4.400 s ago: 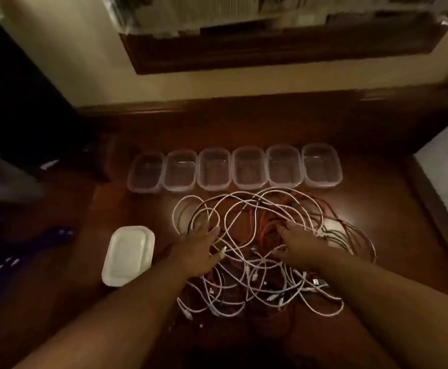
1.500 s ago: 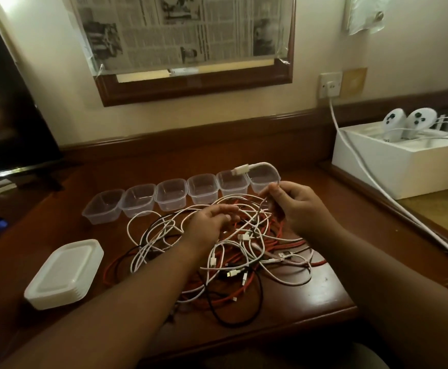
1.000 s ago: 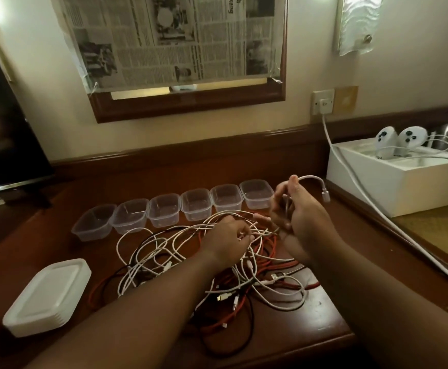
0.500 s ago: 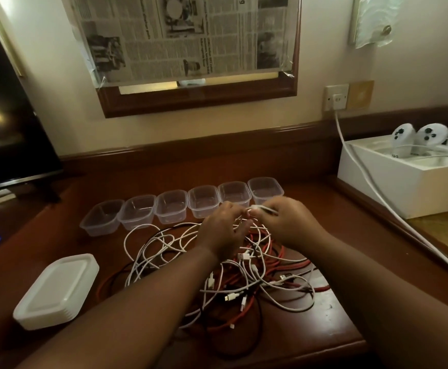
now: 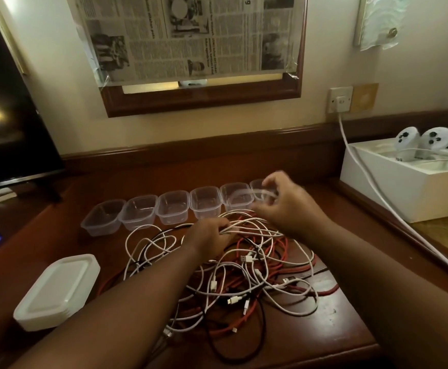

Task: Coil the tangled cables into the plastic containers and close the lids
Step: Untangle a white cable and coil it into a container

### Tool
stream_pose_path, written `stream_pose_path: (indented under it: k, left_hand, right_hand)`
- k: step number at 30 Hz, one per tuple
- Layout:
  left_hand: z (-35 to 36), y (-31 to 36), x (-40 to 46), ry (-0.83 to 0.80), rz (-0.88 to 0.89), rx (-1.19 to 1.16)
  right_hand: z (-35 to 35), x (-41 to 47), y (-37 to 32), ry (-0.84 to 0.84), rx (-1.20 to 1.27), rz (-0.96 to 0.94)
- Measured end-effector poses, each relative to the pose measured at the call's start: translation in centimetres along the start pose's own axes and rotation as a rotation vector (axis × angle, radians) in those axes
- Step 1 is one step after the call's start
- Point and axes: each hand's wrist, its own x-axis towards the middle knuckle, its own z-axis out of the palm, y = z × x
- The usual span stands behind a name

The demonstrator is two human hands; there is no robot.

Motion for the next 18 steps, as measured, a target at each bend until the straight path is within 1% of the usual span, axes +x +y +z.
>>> stream_pose_path:
  k: [1,2,3,5,7,8,9,12,14,16,18]
  left_hand:
    - [-0.3,0.3,0.2,-0.002,0.012,-0.005]
    - [-0.6,0.6,0.5,-0.006,0.019,-0.006]
    - [-0.9,0.7,0.8,-0.009,0.027,-0.004]
    - [-1.4,1.0,1.3,-0.003,0.050,0.029]
    - [-1.8,1.2,1.4,-0.001,0.076,0.063]
    - [-2.0,1.1,1.3,-0.008,0.084,0.083]
    - [-2.1,1.1,1.2,-0.006,0.097,0.100]
    - [-2.2,0.8,0.4,0.051,0.143,0.126]
    - [-2.2,0.4,-0.3,0.113,0.183,0.131]
    - [-2.5,-0.1,-0.9,0.156,0.234,0.150]
    - [-2.9,-0.7,-1.3,0.143,0.211,0.156]
  right_hand:
    - [0.5,0.1,0.5,-0.103,-0.284,0.029]
    - [0.9,0.1,0.7,-0.207,-0.477,0.062]
    - [1.2,0.0,0.8,-0.299,-0.590,0.089]
    - [1.5,-0.1,0.8,-0.396,-0.652,0.105]
    - [1.4,-0.2,0.6,-0.404,-0.596,0.072]
    - [1.3,-0.3,0.5,-0.374,-0.495,0.059]
    - [1.1,-0.3,0.4,-0.324,-0.345,0.062]
    - [0.8,-0.5,-0.3,-0.099,0.246,0.103]
    - [0.4,-0.2,-0.9,0.031,0.689,0.174]
    - [-0.4,0.2,-1.6,0.072,1.147,0.201]
    - [-1.2,0.4,-2.5,0.076,1.445,0.193]
